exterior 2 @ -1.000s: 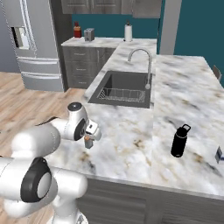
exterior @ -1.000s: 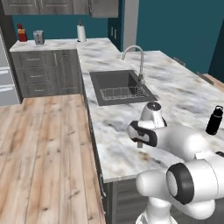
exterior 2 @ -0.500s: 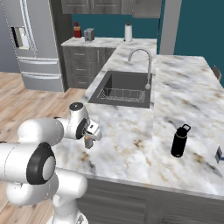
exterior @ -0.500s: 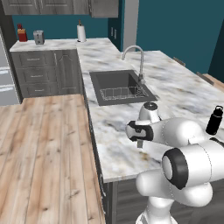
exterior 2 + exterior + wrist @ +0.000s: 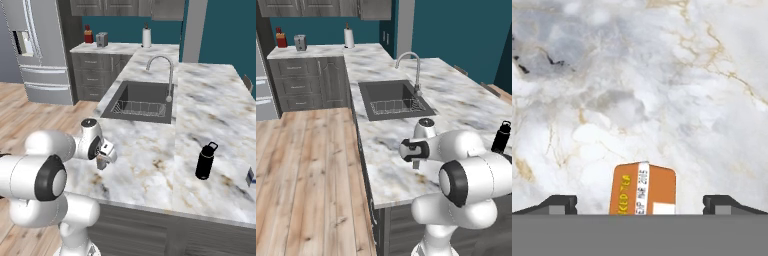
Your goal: Move the drinks to the dining counter.
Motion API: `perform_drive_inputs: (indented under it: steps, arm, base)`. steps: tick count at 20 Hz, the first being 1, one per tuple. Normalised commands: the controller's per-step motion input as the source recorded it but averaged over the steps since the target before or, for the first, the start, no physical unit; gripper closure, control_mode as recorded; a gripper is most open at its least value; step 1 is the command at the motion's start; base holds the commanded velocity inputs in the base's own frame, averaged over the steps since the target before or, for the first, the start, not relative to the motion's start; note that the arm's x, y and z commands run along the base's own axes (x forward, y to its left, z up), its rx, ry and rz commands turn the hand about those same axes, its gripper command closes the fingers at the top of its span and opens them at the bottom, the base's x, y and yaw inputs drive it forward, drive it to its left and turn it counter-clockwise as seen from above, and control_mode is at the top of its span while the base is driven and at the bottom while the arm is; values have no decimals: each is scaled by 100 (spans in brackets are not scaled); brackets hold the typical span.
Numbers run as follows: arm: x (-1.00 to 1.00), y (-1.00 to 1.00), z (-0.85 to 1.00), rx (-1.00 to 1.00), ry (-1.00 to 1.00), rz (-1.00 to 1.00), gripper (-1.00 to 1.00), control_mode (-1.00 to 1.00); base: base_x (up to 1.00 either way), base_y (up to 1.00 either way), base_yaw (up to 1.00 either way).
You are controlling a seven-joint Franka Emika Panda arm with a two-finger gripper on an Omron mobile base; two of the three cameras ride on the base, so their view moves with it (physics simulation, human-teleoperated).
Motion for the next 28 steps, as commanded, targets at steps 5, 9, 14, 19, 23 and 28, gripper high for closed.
perform_drive_inputs:
  steps: [5,9,14,19,23,28]
  arm:
    - [2,0,-15,0,3,0,100,-100]
    - [0,0,-3,0,0,0,100,-100]
    - [0,0,0,0,-2,0,100,-100]
    - [0,0,7,0,-1,0,100,-100]
    - [-29,-12,44,0,-2,2,100,-100]
    - [-68,-10,65,0,-2,4,100,-100]
  base:
    - [0,0,0]
    - [0,0,0]
    - [0,0,0]
    - [0,0,0]
    - [0,0,0]
    - [0,0,0]
